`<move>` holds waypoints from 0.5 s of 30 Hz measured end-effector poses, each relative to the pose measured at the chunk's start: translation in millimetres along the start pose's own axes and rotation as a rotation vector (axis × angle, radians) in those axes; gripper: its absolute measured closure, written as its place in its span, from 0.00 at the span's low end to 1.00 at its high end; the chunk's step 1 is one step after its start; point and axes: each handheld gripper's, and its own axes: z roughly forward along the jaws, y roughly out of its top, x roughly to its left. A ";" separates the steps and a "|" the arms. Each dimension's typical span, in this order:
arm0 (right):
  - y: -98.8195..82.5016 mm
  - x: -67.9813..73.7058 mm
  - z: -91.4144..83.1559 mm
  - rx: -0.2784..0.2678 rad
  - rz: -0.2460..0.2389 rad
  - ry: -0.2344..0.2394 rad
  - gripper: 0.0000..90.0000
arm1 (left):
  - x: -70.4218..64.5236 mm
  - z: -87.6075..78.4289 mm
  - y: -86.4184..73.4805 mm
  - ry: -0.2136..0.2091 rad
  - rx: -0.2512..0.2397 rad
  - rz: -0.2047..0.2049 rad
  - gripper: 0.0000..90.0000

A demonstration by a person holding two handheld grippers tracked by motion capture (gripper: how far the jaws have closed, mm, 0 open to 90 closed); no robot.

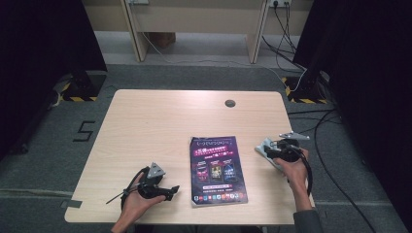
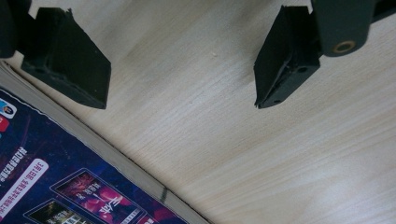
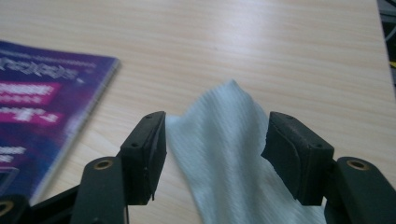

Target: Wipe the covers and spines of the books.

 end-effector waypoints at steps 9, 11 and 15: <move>6.2 15.5 -1.7 -0.015 -0.002 0.053 0.41 | -0.2 0.0 -0.1 -0.002 -0.001 0.000 0.20; 7.8 18.5 -1.8 -0.018 -0.014 0.054 0.41 | -0.2 0.1 -0.2 -0.002 0.000 0.000 0.20; 8.1 23.3 -1.0 -0.014 -0.026 0.067 0.40 | -0.3 0.1 -0.2 -0.002 0.001 0.000 0.20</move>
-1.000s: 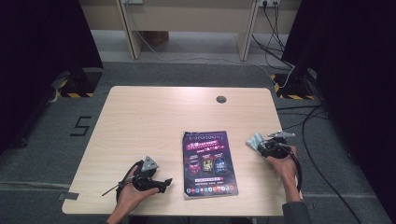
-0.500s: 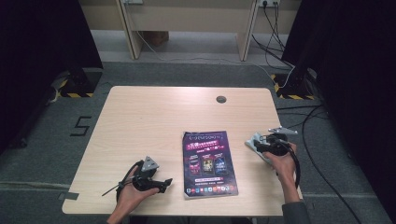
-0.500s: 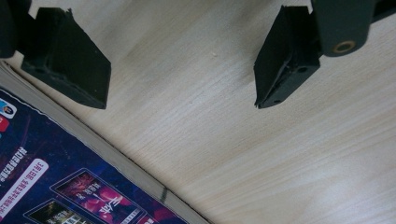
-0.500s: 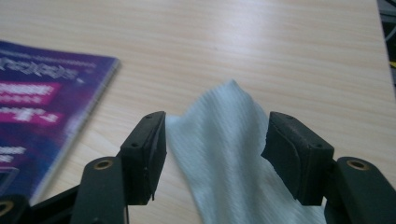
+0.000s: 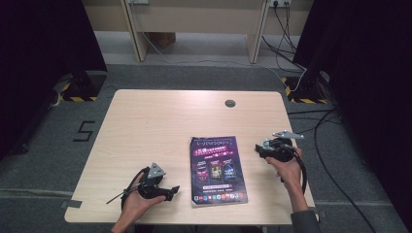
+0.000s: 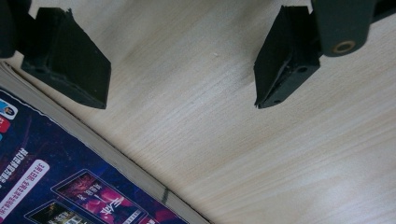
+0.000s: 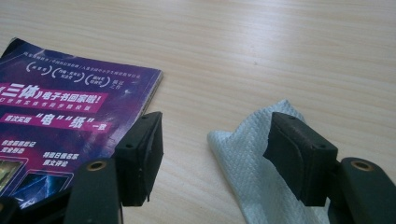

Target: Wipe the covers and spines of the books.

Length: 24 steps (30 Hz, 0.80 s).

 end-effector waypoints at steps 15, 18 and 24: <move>-2.0 25.1 13.4 0.047 -0.060 0.055 0.39 | -0.9 0.6 0.1 -0.003 0.001 0.003 0.21; -3.3 30.9 18.2 0.058 -0.073 0.061 0.39 | -1.2 0.8 0.1 -0.004 -0.001 0.002 0.21; -6.6 39.1 25.5 0.080 -0.090 0.084 0.40 | -2.3 1.0 0.3 -0.004 -0.004 0.001 0.21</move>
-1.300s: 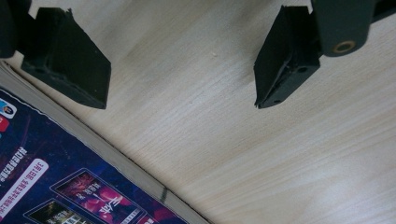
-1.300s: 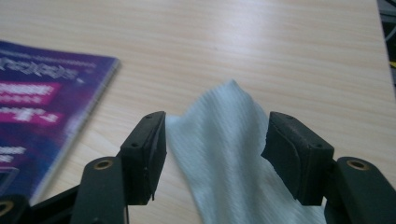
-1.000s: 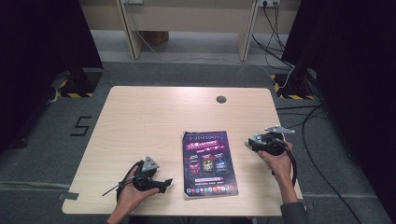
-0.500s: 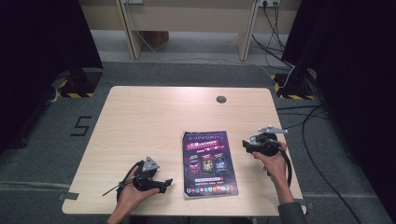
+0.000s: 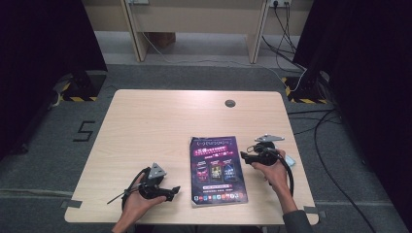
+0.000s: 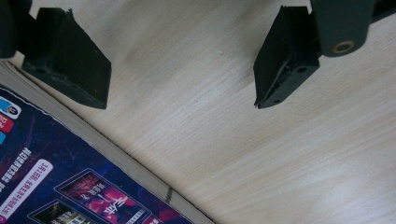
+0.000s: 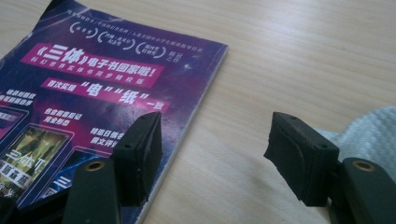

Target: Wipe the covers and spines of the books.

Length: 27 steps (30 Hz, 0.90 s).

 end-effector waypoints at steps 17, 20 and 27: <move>1.6 22.8 18.0 0.022 -0.003 0.066 0.38 | -35.0 15.2 6.8 -0.126 -0.037 0.001 0.27; 2.1 24.2 20.1 0.020 -0.001 0.070 0.35 | -36.0 14.9 8.6 -0.132 -0.061 -0.021 0.27; 2.6 26.6 26.1 0.015 -0.012 0.091 0.32 | -34.5 17.4 13.3 -0.146 -0.085 -0.053 0.27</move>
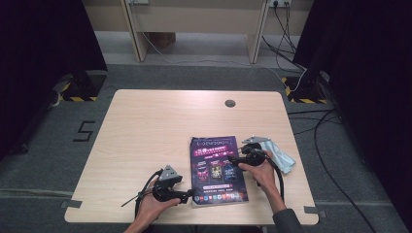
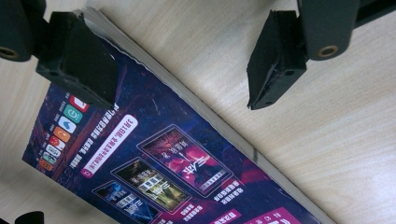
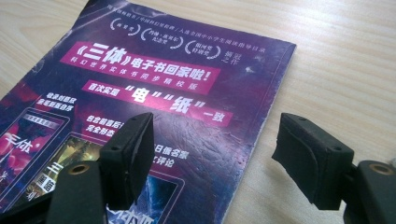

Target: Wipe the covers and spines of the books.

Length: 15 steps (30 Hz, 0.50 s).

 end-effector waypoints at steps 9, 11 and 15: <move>0.4 -1.2 3.4 0.012 -0.004 -0.007 0.34 | -8.0 14.2 7.0 -0.012 0.017 0.010 0.26; 0.6 -1.2 5.4 0.017 -0.001 -0.010 0.35 | -12.0 20.2 7.4 -0.019 0.035 0.026 0.26; 1.3 -3.5 7.3 0.020 -0.004 -0.014 0.37 | -19.6 25.0 5.9 0.010 0.057 0.088 0.25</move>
